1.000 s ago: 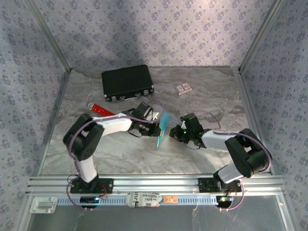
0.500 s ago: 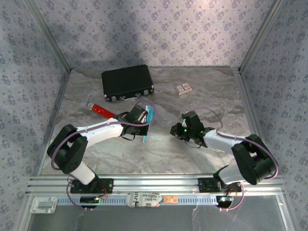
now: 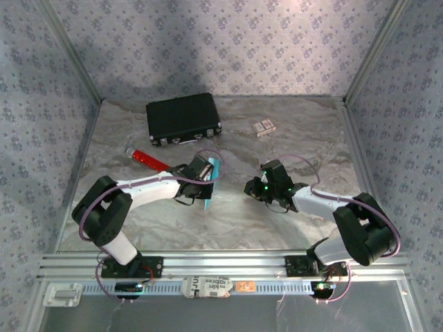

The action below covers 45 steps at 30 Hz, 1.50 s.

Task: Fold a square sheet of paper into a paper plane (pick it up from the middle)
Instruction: Turn over a paper plane at the center of the table.

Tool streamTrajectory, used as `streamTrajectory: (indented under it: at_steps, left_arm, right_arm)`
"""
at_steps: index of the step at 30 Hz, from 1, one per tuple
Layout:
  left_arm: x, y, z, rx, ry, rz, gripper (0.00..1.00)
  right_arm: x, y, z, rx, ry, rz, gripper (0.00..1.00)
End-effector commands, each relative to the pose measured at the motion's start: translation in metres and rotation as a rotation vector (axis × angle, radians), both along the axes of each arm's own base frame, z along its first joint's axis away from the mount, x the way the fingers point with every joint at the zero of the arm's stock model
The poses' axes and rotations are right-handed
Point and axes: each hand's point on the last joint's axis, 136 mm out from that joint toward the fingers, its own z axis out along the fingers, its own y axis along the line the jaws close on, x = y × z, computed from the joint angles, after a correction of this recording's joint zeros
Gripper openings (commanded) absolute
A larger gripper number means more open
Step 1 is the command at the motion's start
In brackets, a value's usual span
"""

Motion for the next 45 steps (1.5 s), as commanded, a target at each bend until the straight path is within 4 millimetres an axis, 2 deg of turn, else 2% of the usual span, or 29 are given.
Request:
streamTrajectory:
  at_steps: [1,20,45]
  left_arm:
    - [-0.003,0.001,-0.006,0.019,0.011,-0.002,0.08]
    - [-0.004,-0.002,-0.010,0.031,0.017,-0.022,0.16]
    - [-0.006,-0.010,-0.017,0.101,0.013,-0.074,0.15]
  right_arm:
    - [0.004,0.001,0.009,-0.011,-0.030,0.003,0.13]
    - [0.004,0.002,0.007,-0.014,-0.023,0.009,0.14]
    - [0.002,0.000,0.002,-0.019,-0.011,0.009,0.14]
